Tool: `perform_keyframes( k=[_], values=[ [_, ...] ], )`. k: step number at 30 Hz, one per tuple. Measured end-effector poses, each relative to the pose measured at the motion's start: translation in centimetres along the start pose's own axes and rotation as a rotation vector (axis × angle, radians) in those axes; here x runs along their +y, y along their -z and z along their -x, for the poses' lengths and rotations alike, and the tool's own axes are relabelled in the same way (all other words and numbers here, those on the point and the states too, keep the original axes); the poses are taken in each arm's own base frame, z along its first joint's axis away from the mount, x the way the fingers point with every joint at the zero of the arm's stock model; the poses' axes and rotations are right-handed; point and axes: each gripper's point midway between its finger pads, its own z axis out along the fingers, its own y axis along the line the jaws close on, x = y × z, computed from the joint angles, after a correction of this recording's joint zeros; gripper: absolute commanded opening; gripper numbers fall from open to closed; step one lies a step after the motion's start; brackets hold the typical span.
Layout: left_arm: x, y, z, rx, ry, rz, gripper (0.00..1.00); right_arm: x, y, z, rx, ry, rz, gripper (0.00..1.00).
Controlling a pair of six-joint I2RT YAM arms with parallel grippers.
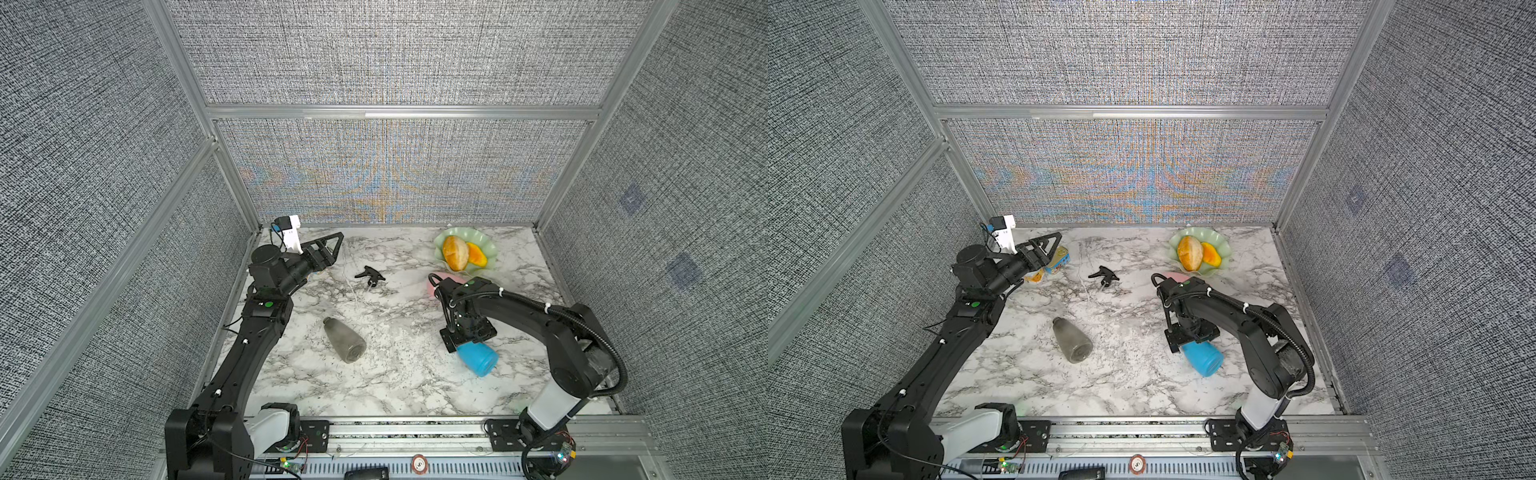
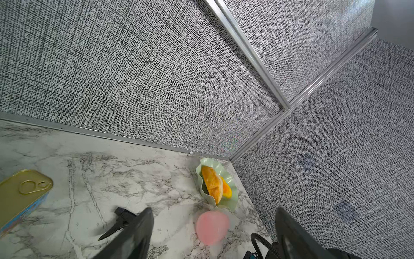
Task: Attach spray nozzles to spray bottles
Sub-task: Pick up the spray bottle from the center of the board.
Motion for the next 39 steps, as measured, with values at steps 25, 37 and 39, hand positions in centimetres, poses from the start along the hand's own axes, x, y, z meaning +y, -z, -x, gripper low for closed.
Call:
perform_keyframes(
  k=[25,37,39],
  values=[
    [0.6,-0.5,-0.7,0.021,0.022,0.003,0.85,-1.6,-0.4,0.1,0.019,-0.196,0.097,0.91],
    [0.3,-0.5,-0.7,0.02,0.03,-0.013,0.85,0.0,-1.9,-0.7,0.106,-0.192,0.165,0.86],
    [0.3,-0.5,-0.7,0.02,0.03,-0.013,0.85,0.3,-1.9,-0.7,0.104,-0.192,0.177,0.8]
  ],
)
